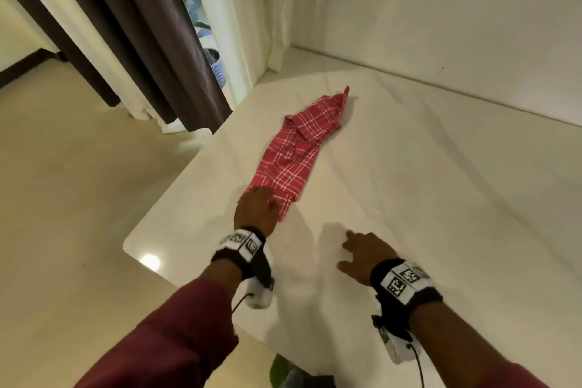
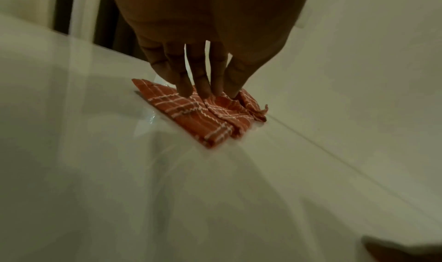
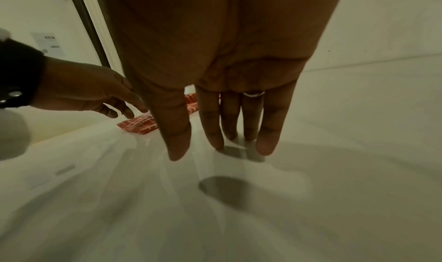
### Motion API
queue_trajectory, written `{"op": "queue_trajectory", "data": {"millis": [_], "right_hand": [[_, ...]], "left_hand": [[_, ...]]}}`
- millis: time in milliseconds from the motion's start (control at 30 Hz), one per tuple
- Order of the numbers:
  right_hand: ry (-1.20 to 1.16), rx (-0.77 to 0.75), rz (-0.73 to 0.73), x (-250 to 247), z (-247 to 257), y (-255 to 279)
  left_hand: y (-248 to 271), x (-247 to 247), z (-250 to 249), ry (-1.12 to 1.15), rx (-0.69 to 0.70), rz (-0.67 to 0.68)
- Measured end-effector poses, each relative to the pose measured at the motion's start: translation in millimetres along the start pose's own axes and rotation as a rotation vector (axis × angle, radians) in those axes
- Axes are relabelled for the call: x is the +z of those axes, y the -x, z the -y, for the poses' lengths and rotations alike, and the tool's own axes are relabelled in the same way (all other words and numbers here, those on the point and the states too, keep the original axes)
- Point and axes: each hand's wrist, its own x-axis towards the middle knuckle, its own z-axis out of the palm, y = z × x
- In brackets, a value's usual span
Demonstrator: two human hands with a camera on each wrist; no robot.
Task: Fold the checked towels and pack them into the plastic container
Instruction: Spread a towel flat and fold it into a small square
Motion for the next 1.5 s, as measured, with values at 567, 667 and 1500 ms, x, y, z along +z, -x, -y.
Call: {"op": "queue_trajectory", "data": {"millis": [567,667,1500], "right_hand": [[-0.125,0.022,0.055,-15.1,-11.6,4.0],[-0.407,0.027,-0.02,-25.4,-16.6,6.5],[-0.264,-0.004,-0.796,-328.1,-200.0,266.7]], "left_hand": [[-68.4,-0.9,-34.1,0.14,0.087,-0.132],[-38.0,-27.7,-91.1,0.548,0.328,-0.052],[-29.2,-248.9,-458.3,0.523,0.576,-0.321]]}}
